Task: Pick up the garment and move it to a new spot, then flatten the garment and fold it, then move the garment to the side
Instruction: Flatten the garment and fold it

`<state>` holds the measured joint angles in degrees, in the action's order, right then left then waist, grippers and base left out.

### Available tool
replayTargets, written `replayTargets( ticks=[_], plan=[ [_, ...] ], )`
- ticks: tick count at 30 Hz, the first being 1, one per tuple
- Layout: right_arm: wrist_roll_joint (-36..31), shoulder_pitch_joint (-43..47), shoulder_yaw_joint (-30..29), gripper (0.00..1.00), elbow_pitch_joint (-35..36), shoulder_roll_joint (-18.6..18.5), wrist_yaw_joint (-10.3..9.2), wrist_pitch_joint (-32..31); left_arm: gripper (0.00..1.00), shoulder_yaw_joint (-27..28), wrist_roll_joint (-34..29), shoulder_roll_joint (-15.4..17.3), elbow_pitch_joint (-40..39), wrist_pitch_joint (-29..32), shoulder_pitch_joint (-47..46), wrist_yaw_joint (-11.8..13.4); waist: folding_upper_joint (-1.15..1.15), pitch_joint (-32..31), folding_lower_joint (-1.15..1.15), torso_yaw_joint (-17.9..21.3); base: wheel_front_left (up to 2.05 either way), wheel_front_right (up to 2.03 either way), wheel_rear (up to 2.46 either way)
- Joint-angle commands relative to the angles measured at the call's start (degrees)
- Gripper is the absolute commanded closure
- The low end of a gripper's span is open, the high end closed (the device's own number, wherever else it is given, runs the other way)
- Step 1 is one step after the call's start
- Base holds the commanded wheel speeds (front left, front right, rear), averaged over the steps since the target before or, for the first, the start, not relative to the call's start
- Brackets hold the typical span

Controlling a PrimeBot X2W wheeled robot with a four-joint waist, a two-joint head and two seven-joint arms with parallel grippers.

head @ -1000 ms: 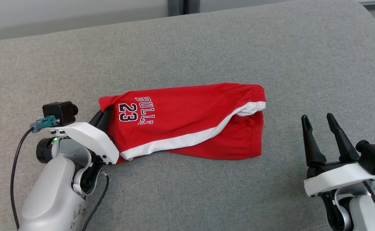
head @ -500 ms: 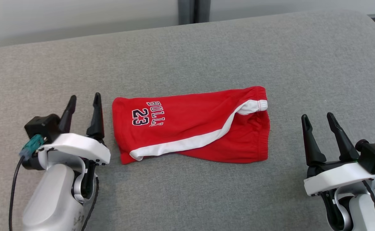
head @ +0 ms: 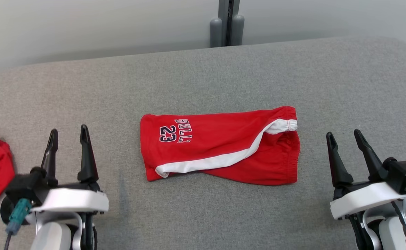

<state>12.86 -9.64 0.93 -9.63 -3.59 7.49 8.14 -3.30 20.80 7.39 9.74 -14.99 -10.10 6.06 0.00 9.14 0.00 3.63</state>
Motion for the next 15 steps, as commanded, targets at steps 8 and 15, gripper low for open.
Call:
replayTargets(
  ticks=[8,15],
  plan=[
    [-0.95,3.08,-0.11,0.00,0.58,-0.75,0.01,-1.12,0.00,0.11,-2.29,-0.57,-1.89,-0.25,7.14,-0.94,0.00,-2.92,0.00,-1.04,0.00,0.00,0.00],
    [-0.88,4.46,-0.47,0.00,1.12,-0.62,0.01,-1.80,0.00,-0.74,-2.37,-0.32,-0.40,-0.24,9.01,-1.32,0.00,-3.72,0.00,-1.22,0.00,0.00,0.00]
  ],
)
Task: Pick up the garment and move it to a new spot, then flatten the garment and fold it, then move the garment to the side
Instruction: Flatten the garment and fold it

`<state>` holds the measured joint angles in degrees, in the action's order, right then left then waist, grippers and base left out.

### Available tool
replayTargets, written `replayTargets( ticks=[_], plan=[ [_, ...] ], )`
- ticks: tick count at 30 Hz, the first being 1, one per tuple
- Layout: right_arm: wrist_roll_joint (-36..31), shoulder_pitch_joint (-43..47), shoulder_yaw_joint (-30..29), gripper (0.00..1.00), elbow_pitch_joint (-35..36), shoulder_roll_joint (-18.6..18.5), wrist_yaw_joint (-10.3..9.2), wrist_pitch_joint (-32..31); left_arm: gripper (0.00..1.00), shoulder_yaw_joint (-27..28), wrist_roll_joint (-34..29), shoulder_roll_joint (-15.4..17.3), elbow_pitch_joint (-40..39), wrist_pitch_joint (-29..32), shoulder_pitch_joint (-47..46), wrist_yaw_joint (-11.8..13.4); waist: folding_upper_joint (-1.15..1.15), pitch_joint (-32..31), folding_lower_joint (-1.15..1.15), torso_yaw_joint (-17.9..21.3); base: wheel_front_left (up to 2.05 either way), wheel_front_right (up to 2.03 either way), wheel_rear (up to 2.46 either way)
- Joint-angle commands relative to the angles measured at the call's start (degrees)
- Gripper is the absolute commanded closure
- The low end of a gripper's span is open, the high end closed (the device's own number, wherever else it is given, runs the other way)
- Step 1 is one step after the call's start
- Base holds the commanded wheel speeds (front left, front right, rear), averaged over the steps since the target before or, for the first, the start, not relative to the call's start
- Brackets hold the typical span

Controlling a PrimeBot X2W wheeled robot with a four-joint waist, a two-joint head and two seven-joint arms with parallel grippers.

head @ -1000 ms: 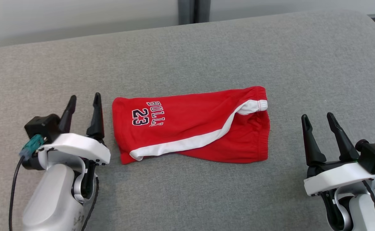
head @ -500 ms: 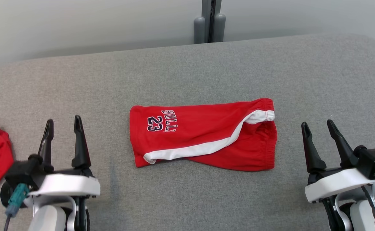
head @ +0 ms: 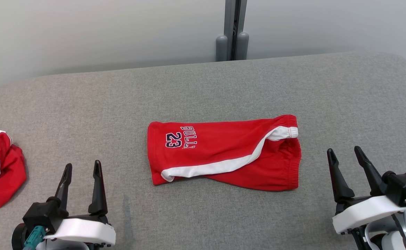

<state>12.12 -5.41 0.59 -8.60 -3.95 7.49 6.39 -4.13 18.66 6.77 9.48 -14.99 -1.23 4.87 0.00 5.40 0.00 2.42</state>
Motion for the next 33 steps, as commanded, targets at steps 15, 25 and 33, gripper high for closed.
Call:
replayTargets(
  ticks=[15,25,33],
  plan=[
    [0.02,0.99,-0.70,0.00,1.53,0.14,0.01,-0.71,0.00,-0.60,0.34,0.57,0.60,-0.23,-0.96,-0.04,0.00,-0.03,0.00,-0.04,0.00,0.00,0.00],
    [0.34,0.01,-0.50,0.00,2.18,0.25,0.01,-1.01,0.00,-5.76,2.14,-0.75,2.28,6.11,-4.67,-3.82,0.00,1.44,0.00,-0.28,0.00,0.00,0.00],
    [0.47,-1.40,0.69,0.00,2.15,0.17,0.01,-0.85,0.00,-8.45,6.31,-1.39,11.10,15.69,-11.19,-7.59,0.00,3.87,0.00,1.26,0.00,0.00,0.00]
  ],
)
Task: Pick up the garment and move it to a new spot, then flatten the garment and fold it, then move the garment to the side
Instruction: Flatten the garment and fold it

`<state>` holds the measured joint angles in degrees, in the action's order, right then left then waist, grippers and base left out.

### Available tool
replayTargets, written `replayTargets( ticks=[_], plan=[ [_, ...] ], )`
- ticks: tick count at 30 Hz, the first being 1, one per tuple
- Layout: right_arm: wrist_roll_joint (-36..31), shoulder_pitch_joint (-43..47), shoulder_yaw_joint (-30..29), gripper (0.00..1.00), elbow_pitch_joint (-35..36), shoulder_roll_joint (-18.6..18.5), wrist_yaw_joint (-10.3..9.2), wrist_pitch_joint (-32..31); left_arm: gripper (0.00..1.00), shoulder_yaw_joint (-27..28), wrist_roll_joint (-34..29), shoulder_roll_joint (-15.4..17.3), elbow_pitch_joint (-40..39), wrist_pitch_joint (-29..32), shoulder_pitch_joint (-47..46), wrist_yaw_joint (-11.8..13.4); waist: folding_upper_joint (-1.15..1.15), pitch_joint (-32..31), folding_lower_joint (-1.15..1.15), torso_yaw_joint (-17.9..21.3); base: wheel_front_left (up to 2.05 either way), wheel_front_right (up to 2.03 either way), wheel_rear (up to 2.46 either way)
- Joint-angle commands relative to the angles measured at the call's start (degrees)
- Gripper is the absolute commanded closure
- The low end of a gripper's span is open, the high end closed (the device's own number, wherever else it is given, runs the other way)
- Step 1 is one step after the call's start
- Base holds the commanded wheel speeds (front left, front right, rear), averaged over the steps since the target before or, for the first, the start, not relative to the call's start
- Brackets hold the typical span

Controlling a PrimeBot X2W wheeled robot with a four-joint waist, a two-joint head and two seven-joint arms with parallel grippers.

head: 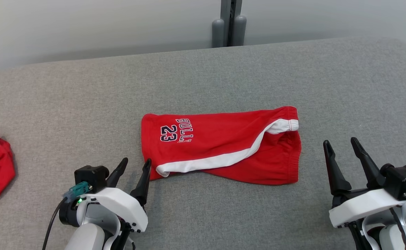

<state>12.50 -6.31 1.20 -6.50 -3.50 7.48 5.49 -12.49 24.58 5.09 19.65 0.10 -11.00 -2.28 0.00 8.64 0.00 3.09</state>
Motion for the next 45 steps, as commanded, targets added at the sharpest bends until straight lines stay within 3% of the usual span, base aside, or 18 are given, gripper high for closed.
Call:
replayTargets(
  ticks=[1,17,18,21,22,32,39,45],
  plan=[
    [0.15,-0.64,0.11,0.00,-0.05,-0.29,0.02,0.13,0.00,-0.18,0.78,0.25,2.14,1.09,-2.11,-0.76,0.00,0.85,0.00,0.87,0.00,0.00,0.00],
    [0.61,-2.07,0.33,0.00,-1.04,-0.41,0.03,1.13,0.00,-2.13,3.85,0.88,15.48,3.67,-10.78,-4.10,0.00,3.10,0.00,3.20,0.00,0.00,0.00],
    [0.63,-2.16,0.27,0.00,-1.07,-0.40,0.02,1.16,0.07,-2.38,3.90,0.84,15.80,3.51,-11.05,-4.26,0.00,3.16,0.00,3.24,0.00,0.00,0.00],
    [0.69,-2.16,0.09,0.00,-1.28,-0.38,0.03,1.35,0.84,-3.07,4.29,0.89,16.48,2.73,-11.58,-4.58,0.00,3.29,0.00,3.24,0.00,0.00,0.00],
    [0.69,-2.12,0.05,0.00,-1.31,-0.38,0.02,1.37,1.00,-3.34,4.06,1.02,16.55,2.10,-11.76,-4.70,0.00,3.32,0.00,3.19,0.00,0.00,0.00],
    [0.79,-1.91,-0.49,0.00,-1.84,-0.28,0.02,1.45,1.00,-4.31,1.10,3.24,12.54,-1.36,-10.67,-2.37,0.00,3.02,0.00,2.14,0.00,0.00,0.00],
    [1.16,-2.06,-0.55,0.00,-1.99,-0.10,0.02,1.20,1.00,-5.63,-1.33,5.08,3.88,1.72,-8.69,1.18,0.00,3.25,0.00,0.89,0.00,0.00,0.00],
    [1.60,-3.22,0.37,0.00,-2.36,-0.03,0.02,1.51,1.00,-6.14,-0.31,4.25,4.90,5.13,-8.91,2.10,0.00,4.05,0.00,1.82,0.00,0.00,0.00]
  ],
)
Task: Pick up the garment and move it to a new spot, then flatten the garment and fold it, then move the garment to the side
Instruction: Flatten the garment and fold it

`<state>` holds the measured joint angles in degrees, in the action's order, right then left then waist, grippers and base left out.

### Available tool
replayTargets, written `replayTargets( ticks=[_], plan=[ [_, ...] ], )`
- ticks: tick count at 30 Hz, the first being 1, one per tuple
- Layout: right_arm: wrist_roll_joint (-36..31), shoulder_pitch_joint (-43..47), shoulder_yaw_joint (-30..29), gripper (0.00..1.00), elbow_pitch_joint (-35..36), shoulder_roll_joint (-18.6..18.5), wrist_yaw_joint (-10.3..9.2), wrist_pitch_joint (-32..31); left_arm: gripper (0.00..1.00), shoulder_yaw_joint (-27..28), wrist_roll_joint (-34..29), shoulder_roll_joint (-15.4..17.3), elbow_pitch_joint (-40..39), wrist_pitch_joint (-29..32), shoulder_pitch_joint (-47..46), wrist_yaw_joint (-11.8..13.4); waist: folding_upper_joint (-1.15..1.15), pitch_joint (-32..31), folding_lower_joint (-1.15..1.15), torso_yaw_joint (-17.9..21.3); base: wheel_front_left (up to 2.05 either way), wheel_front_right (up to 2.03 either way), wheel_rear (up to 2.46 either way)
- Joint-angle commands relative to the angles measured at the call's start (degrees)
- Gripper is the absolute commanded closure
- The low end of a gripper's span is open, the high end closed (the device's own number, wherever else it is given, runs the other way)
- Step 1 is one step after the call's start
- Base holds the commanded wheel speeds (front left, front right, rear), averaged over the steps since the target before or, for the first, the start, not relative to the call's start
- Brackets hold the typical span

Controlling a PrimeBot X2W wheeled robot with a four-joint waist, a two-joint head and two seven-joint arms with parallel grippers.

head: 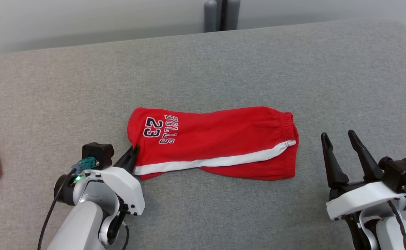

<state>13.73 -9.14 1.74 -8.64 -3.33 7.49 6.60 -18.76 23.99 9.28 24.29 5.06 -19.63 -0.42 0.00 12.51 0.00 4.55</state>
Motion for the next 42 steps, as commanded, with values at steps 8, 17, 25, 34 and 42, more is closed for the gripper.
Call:
replayTargets(
  ticks=[8,17,25,34,42],
  plan=[
    [0.47,-0.61,-0.40,0.00,-0.80,-0.17,0.02,1.07,0.00,2.64,2.37,-0.78,3.87,-3.58,-0.47,1.56,0.00,0.09,0.00,2.14,0.00,0.00,0.00],
    [-0.37,0.24,-1.35,0.00,-1.04,-0.18,0.01,1.14,0.00,6.52,2.43,-1.19,0.31,-16.16,2.27,4.02,0.00,-1.51,0.00,0.99,0.00,0.00,0.00],
    [-1.44,1.62,-1.56,0.00,-0.77,-0.68,0.01,0.49,0.00,11.09,0.67,-1.20,-6.87,-20.17,7.25,7.02,0.00,-4.20,0.00,-0.61,0.00,0.00,0.00],
    [-2.42,4.36,-1.87,0.00,0.52,-0.83,0.01,-0.94,0.00,11.99,-3.27,1.12,-12.63,-19.87,15.68,7.62,0.00,-7.26,0.00,-1.34,0.00,0.00,0.00],
    [-2.23,5.71,-2.46,0.00,1.88,-0.51,0.01,-1.80,0.00,10.98,-2.75,1.66,-12.83,-17.43,17.33,7.46,0.00,-7.55,0.00,-1.84,0.00,0.00,0.00]
  ],
)
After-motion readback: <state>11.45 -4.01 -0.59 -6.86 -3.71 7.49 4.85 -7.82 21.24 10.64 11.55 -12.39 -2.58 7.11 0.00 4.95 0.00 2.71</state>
